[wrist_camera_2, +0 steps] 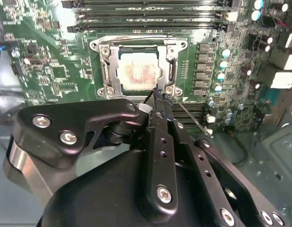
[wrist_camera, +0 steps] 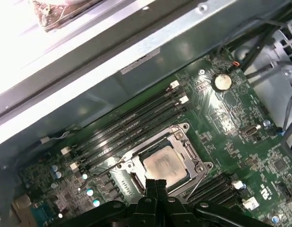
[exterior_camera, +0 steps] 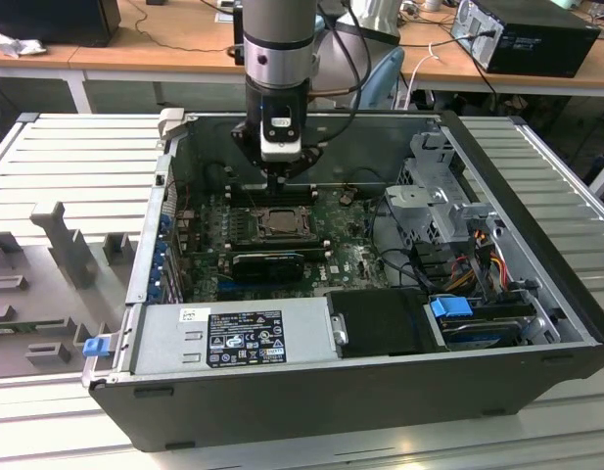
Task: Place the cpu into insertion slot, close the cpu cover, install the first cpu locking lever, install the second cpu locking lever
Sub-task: 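Install the first cpu locking lever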
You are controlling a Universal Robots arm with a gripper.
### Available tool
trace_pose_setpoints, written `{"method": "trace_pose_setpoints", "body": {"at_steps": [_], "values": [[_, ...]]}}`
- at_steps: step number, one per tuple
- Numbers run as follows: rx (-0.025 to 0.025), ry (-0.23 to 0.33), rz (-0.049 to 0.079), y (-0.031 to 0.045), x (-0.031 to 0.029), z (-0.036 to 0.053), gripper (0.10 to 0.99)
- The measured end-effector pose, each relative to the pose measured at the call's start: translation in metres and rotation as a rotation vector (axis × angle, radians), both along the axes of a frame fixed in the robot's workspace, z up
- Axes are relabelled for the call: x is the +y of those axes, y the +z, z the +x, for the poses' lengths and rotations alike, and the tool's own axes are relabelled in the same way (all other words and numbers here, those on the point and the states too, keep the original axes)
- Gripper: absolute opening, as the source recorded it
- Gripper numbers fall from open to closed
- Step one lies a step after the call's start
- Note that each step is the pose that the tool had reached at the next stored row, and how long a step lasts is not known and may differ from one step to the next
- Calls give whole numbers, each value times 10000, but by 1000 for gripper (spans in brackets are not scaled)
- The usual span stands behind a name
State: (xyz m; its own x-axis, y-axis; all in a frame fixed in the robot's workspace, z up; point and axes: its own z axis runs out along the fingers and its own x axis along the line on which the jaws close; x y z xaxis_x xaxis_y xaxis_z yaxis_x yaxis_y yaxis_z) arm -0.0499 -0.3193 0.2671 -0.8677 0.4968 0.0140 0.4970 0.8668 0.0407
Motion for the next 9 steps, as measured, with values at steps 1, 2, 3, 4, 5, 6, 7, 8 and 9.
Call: {"method": "trace_pose_setpoints", "body": {"at_steps": [1, 2, 3, 4, 5, 6, 7, 8, 9], "values": [[1, 193, 0, 0, 0, 0, 106], [0, 607, 0, -1, 0, 0, 106], [0, 778, 0, -1, 0, 0, 106], [0, 934, 0, -1, 0, 0, 106], [0, 1270, 0, -2, 0, 0, 106], [0, 1574, -2, -2, 0, 0, 106], [1, 2263, -4, -2, 0, 0, 106], [1, 2595, -4, -2, 0, 0, 106], [0, 3025, -4, -2, 0, 0, 106]]}}
